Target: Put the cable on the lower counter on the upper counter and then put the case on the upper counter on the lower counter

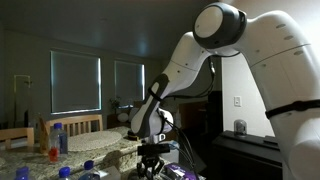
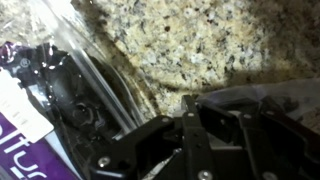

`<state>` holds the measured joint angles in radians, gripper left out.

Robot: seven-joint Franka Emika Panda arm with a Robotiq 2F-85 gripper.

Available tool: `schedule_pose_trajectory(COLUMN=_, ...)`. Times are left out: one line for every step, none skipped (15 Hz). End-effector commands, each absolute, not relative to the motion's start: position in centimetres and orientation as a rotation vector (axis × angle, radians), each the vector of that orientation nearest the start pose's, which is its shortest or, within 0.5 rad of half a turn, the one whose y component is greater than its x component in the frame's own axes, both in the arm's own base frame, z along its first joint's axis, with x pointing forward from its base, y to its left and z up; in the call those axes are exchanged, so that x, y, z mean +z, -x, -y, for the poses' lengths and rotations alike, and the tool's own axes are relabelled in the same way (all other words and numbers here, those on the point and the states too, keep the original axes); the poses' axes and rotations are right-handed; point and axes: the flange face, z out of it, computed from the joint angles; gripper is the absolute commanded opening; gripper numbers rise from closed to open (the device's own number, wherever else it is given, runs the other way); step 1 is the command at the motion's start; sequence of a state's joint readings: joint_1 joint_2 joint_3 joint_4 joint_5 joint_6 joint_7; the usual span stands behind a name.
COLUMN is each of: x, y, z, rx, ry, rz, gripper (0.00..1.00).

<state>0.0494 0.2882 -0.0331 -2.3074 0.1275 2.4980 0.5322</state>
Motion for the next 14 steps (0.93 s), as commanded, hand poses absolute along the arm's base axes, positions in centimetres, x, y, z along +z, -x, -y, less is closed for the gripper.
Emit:
schedule_pose_trajectory(x=22.0, y=-51.3, z=-0.2, rx=0.181, ry=2.991, rz=-0.869, gripper=0.08)
schedule_pose_trajectory(x=22.5, y=-51.4, z=-0.1, rx=0.176, ry=2.993, rz=-0.844, gripper=0.07)
schedule_pose_trajectory(x=23.3, y=-51.4, z=-0.1, rx=0.165, ry=2.996, rz=-0.810, gripper=0.08)
schedule_pose_trajectory(x=24.0, y=-51.5, z=-0.1, rx=0.153, ry=2.999, rz=-0.784, gripper=0.08)
schedule_pose_trajectory(x=25.0, y=-51.7, z=-0.2, rx=0.140, ry=3.004, rz=-0.741, gripper=0.08)
schedule_pose_trajectory(x=26.2, y=-51.9, z=-0.3, rx=0.117, ry=3.009, rz=-0.697, gripper=0.07)
schedule_pose_trajectory(x=27.6, y=-52.1, z=-0.6, rx=0.100, ry=3.015, rz=-0.635, gripper=0.07)
schedule_pose_trajectory(x=29.0, y=-52.4, z=-0.9, rx=0.089, ry=3.021, rz=-0.571, gripper=0.08)
schedule_pose_trajectory(x=30.2, y=-52.6, z=-1.2, rx=0.075, ry=3.029, rz=-0.522, gripper=0.07)
schedule_pose_trajectory(x=31.4, y=-52.7, z=-1.5, rx=0.057, ry=3.036, rz=-0.476, gripper=0.08)
schedule_pose_trajectory(x=32.4, y=-52.8, z=-1.7, rx=0.044, ry=3.040, rz=-0.439, gripper=0.08)
schedule_pose_trajectory(x=33.2, y=-52.8, z=-1.9, rx=0.039, ry=3.040, rz=-0.412, gripper=0.09)
schedule_pose_trajectory(x=33.6, y=-52.9, z=-1.9, rx=0.045, ry=3.047, rz=-0.398, gripper=0.07)
schedule_pose_trajectory(x=33.6, y=-52.8, z=-1.8, rx=0.067, ry=3.042, rz=-0.406, gripper=0.06)
